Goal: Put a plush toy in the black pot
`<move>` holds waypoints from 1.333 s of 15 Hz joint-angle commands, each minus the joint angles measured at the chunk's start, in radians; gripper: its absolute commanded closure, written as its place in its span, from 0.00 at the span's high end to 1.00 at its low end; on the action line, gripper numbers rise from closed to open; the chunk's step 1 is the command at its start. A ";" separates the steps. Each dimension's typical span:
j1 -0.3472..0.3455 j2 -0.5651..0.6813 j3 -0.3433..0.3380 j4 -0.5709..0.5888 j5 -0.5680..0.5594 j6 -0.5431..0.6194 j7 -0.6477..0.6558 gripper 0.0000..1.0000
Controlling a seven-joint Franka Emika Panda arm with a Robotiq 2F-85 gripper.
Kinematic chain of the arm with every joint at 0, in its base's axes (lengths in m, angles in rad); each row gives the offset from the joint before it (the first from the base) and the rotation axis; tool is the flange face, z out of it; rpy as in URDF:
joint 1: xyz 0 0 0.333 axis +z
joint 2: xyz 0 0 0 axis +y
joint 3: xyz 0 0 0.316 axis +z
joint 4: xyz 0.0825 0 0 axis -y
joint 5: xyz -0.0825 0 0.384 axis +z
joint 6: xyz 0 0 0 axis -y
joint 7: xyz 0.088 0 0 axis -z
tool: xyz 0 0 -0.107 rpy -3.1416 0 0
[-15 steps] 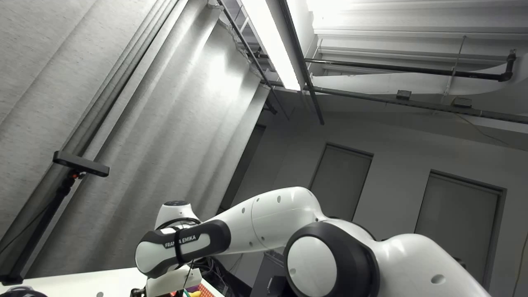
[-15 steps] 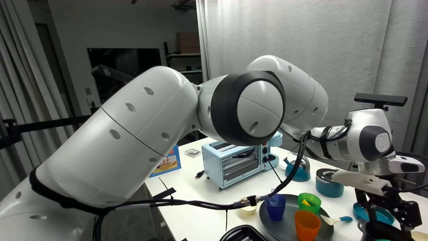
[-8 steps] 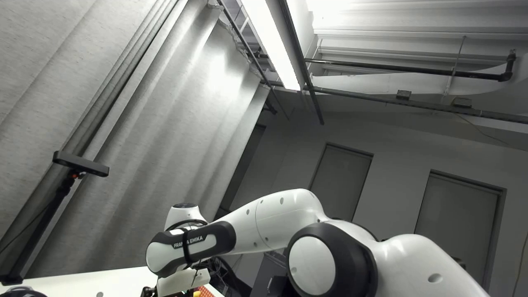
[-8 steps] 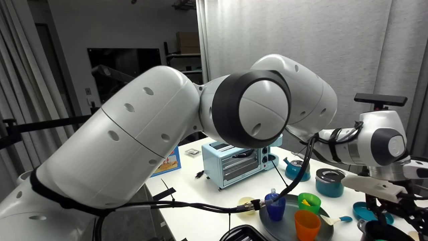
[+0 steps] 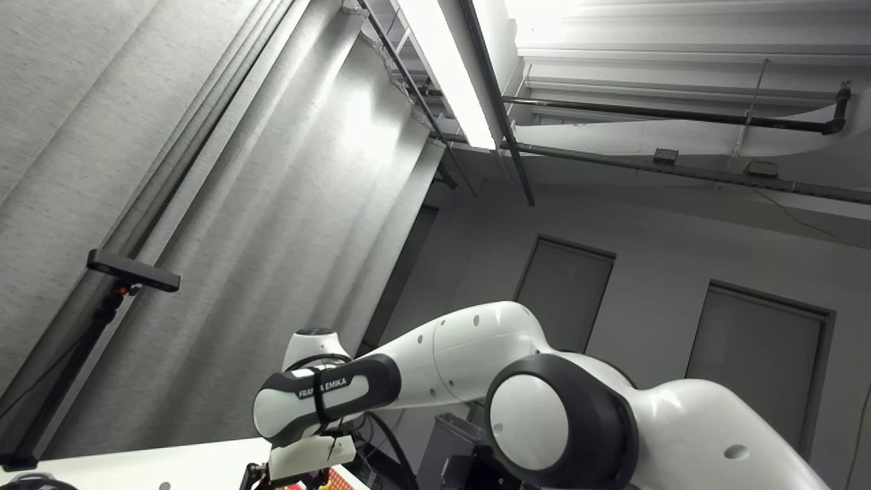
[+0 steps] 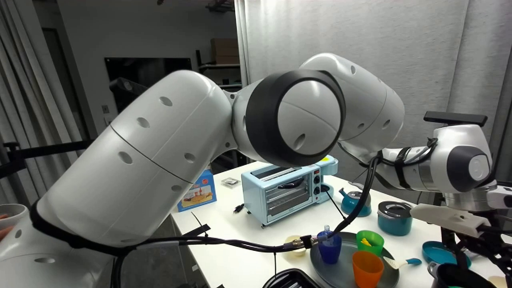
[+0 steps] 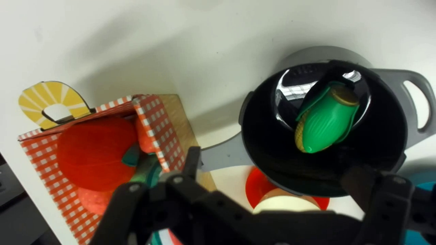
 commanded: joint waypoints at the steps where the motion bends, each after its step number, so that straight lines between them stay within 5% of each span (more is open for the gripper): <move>1: 0.014 -0.115 -0.019 -0.167 0.009 0.029 0.038 1.00; 10: 0.043 -0.303 -0.013 -0.507 0.011 0.101 0.113 1.00; 20: 0.014 -0.375 -0.041 -0.757 0.018 0.223 0.102 1.00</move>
